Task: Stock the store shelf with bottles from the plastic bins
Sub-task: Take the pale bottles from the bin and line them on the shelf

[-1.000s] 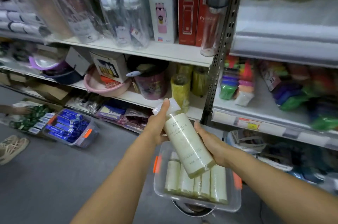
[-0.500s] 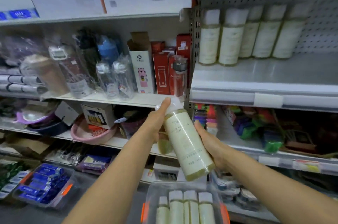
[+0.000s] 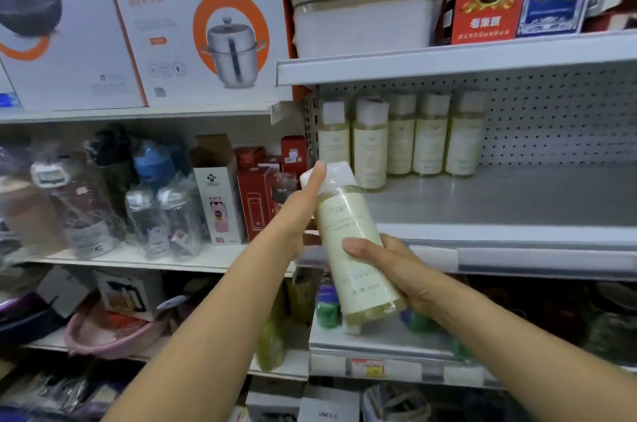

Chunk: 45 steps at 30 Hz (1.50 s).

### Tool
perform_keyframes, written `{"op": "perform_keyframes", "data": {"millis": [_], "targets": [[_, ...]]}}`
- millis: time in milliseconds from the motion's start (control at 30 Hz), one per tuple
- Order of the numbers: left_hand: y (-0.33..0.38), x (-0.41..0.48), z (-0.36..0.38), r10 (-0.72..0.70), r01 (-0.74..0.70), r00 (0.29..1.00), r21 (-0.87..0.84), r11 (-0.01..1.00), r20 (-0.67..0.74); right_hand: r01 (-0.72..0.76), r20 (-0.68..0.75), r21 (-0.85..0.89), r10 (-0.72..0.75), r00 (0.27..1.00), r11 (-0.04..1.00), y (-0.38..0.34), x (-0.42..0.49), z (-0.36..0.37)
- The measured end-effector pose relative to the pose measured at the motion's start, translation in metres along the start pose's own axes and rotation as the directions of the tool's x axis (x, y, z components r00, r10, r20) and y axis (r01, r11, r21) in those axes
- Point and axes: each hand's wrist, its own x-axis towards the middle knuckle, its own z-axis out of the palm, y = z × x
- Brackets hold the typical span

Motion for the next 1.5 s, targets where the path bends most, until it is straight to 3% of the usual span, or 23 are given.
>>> {"op": "perform_keyframes", "data": {"millis": [367, 533, 967, 1367, 1500], "targets": [[0.024, 0.052, 0.091, 0.055, -0.031, 0.980, -0.127, 0.991, 0.192, 0.157, -0.304, 0.099, -0.120, 0.945, 0.983, -0.052, 0.053, -0.098], [0.024, 0.076, 0.118, 0.073, -0.028, 0.974, -0.204, 0.979, 0.215, 0.261, -0.343, 0.064, -0.224, 0.912, 0.963, -0.052, 0.081, -0.134], [0.005, 0.140, 0.159, 0.141, -0.112, 0.981, -0.203, 0.973, 0.133, 0.279, -0.144, -0.085, -0.289, 0.946, 0.956, -0.048, 0.137, -0.198], [-0.017, 0.179, 0.168, 0.211, -0.169, 0.963, -0.236, 0.957, 0.166, 0.286, -0.198, -0.219, -0.330, 0.923, 0.933, -0.050, 0.190, -0.213], [-0.023, 0.188, 0.169, 0.214, -0.187, 0.964, -0.170, 0.968, 0.158, 0.260, -0.200, -0.296, -0.326, 0.924, 0.919, -0.053, 0.202, -0.217]]}}
